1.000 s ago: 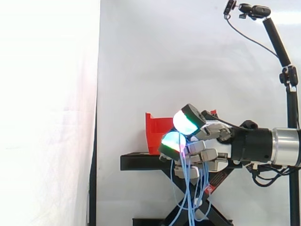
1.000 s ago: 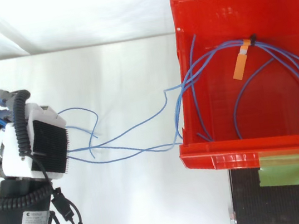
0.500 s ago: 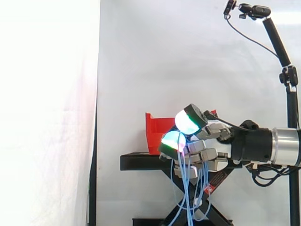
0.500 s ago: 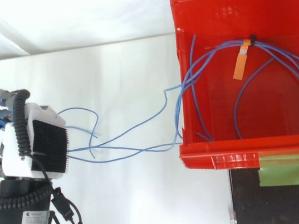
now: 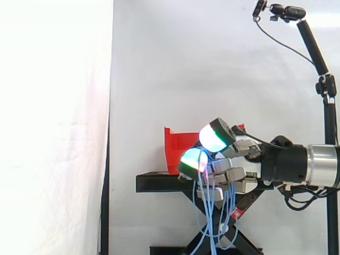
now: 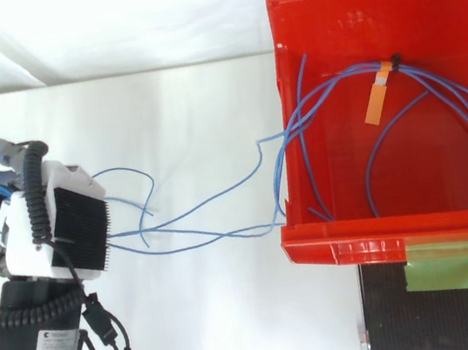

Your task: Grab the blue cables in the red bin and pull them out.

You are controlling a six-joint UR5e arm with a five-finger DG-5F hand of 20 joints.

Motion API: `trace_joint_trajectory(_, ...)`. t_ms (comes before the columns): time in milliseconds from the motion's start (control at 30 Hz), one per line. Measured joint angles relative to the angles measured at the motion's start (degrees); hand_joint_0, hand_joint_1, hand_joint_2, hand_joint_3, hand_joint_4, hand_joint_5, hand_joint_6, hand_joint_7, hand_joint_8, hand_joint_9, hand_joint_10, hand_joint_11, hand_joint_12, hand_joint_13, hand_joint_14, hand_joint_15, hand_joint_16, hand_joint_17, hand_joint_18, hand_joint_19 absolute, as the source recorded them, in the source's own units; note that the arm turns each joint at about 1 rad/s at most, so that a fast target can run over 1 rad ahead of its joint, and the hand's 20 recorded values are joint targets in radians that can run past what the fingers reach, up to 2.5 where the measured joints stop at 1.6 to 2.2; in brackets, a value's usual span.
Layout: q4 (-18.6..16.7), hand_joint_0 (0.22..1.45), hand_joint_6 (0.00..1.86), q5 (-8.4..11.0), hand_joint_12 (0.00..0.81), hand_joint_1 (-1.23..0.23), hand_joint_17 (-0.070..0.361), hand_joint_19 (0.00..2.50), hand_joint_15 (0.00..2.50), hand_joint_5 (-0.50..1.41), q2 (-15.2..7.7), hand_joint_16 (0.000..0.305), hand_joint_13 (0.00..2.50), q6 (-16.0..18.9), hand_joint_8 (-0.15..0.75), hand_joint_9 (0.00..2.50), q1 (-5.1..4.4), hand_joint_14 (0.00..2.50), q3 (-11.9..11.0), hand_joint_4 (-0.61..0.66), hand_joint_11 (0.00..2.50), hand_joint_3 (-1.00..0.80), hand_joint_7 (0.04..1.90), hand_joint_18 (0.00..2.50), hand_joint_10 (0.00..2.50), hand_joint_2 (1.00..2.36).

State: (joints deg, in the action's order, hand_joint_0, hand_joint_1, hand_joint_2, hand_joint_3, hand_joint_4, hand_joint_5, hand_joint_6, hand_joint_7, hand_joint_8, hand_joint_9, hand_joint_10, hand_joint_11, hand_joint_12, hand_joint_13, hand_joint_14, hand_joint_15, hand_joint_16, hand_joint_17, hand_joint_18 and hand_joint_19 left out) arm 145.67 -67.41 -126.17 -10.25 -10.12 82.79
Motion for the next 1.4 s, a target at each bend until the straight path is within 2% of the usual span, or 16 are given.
trace_joint_trajectory(67,-0.01,0.73,0.48,0.0,0.317,-1.13,0.101,1.46,0.51,0.91,-0.02,0.045,1.15,0.01,0.343,1.57,0.01,2.5,0.0,0.28,1.92,-1.0,0.68,1.17,0.24,1.0)
trace_joint_trajectory(300,-0.02,0.76,0.47,-0.13,0.312,-1.12,0.097,1.52,0.52,0.93,-0.02,0.043,1.14,0.01,0.329,1.61,0.01,2.5,0.0,0.26,1.96,-1.0,0.69,1.18,0.18,1.0)
trace_joint_trajectory(367,-0.03,0.81,0.45,-0.21,0.302,-1.12,0.092,1.62,0.55,0.96,-0.02,0.041,1.14,0.01,0.3,1.63,0.01,2.5,-0.01,0.25,1.98,-1.0,0.71,1.19,0.14,1.0)
trace_joint_trajectory(633,-0.09,0.9,0.54,-0.34,0.283,-1.12,0.085,1.69,0.6,0.97,-0.02,0.038,1.14,0.01,0.271,1.66,0.01,2.5,-0.02,0.22,2.01,-1.0,0.68,1.23,0.17,1.0)
trace_joint_trajectory(867,-0.09,0.94,0.73,-0.35,0.284,-1.12,0.085,1.68,0.58,0.93,-0.03,0.038,1.15,0.01,0.269,1.66,0.01,2.5,-0.03,0.15,2.01,-0.83,0.61,1.24,0.17,1.01)
trace_joint_trajectory(1067,-0.12,0.96,1.03,-0.35,0.282,-1.12,0.085,1.68,0.6,0.86,-0.01,0.038,1.15,0.01,0.262,1.66,0.01,2.5,-0.02,0.03,2.0,-0.67,0.46,1.25,0.19,1.01)
trace_joint_trajectory(1267,-0.47,1.0,1.29,-0.35,0.284,-1.12,0.084,1.68,0.61,0.76,0.0,0.037,1.16,-0.03,0.252,1.65,-0.05,2.5,-0.06,-0.09,1.99,-0.58,0.37,1.26,0.21,1.02)
trace_joint_trajectory(1400,-0.94,1.0,1.32,-0.35,0.276,-1.12,0.082,1.68,0.61,0.75,0.01,0.037,1.16,-0.12,0.253,1.65,-0.1,2.5,-0.08,-0.11,1.98,-0.58,0.36,1.26,0.22,1.02)
